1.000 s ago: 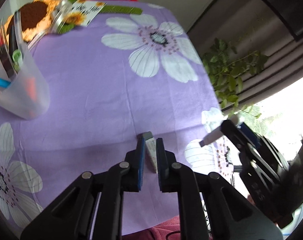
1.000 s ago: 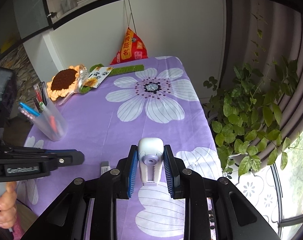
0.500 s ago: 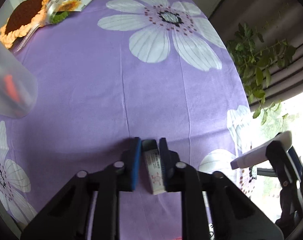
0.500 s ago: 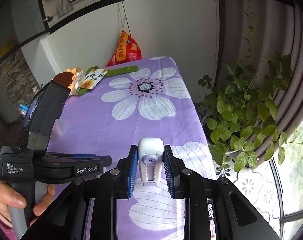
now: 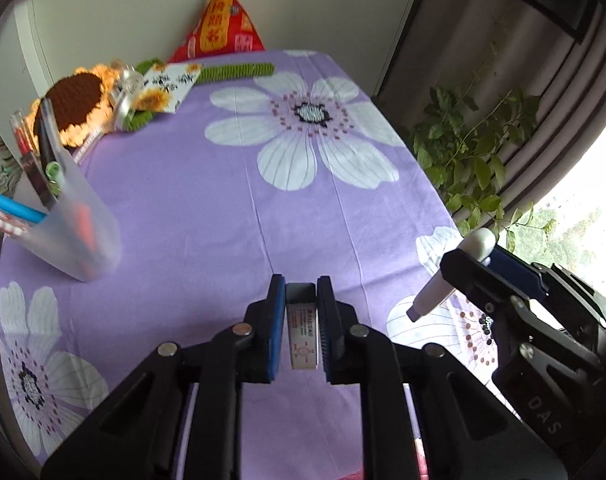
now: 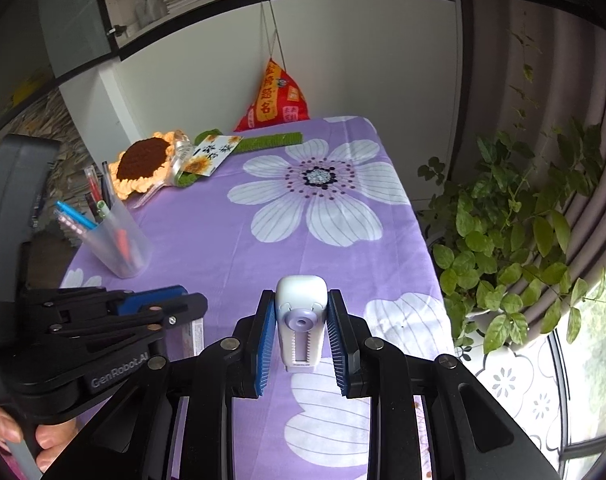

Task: Organize stationery
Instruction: 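Carry the white stick over the cup with the left tool while the right tool holds the tape, then drop the white stick into the cup and open the left tool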

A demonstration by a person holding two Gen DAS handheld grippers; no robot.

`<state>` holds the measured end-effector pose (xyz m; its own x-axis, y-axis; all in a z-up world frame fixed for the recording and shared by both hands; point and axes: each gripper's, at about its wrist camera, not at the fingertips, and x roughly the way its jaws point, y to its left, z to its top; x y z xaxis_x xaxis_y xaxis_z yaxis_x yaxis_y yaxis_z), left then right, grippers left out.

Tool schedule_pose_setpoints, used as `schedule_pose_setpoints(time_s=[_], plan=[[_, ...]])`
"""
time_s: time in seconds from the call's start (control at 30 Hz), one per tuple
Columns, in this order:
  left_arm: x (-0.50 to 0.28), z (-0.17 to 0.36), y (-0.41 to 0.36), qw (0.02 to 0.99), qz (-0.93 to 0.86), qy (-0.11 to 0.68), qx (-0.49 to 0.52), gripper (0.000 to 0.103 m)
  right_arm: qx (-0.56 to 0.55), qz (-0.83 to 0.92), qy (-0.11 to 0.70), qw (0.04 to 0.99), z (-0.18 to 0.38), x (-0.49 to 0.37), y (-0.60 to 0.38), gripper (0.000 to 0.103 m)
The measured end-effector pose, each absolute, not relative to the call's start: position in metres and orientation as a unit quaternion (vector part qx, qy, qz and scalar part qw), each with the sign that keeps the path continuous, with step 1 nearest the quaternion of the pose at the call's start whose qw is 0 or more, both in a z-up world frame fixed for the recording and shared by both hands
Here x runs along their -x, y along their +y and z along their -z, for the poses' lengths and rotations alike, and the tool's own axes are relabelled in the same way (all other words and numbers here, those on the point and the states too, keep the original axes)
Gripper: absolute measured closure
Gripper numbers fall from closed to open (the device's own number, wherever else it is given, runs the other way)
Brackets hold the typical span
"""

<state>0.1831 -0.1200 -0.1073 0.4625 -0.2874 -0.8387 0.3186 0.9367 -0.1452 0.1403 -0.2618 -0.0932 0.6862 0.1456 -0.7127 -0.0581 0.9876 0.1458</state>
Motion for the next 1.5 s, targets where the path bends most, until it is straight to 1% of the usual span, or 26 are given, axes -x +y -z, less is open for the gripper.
schedule_pose_setpoints(time_s=[0.17, 0.3, 0.57, 0.73, 0.83, 0.97, 1.2, 1.5], plan=[[-0.176, 0.094, -0.102, 0.871, 0.186, 0.455, -0.005, 0.089, -0.052, -0.057, 0.387, 0.919, 0.086, -0.141, -0.253, 0.077], [-0.171, 0.074, -0.081, 0.888, 0.179, 0.424, 0.005, 0.089, -0.045, -0.063, 0.374, 0.924, 0.074, -0.142, -0.241, 0.077], [-0.165, 0.027, -0.013, 0.922, 0.138, 0.359, 0.045, 0.089, -0.031, -0.101, 0.347, 0.932, 0.047, -0.152, -0.196, 0.077], [-0.174, 0.001, 0.026, 0.943, 0.092, 0.317, 0.044, 0.089, -0.025, -0.125, 0.332, 0.935, 0.031, -0.160, -0.168, 0.077], [-0.184, -0.007, 0.041, 0.948, 0.077, 0.305, 0.048, 0.089, -0.020, -0.135, 0.323, 0.936, 0.023, -0.162, -0.153, 0.077], [-0.204, -0.006, 0.050, 0.946, 0.070, 0.314, 0.051, 0.089, -0.015, -0.141, 0.321, 0.936, 0.020, -0.160, -0.138, 0.077], [-0.233, 0.016, 0.054, 0.940, 0.065, 0.332, 0.049, 0.089, -0.013, -0.126, 0.327, 0.936, 0.021, -0.161, -0.135, 0.077], [-0.248, 0.040, 0.053, 0.932, 0.061, 0.355, 0.047, 0.089, -0.011, -0.113, 0.333, 0.936, 0.023, -0.164, -0.132, 0.077]])
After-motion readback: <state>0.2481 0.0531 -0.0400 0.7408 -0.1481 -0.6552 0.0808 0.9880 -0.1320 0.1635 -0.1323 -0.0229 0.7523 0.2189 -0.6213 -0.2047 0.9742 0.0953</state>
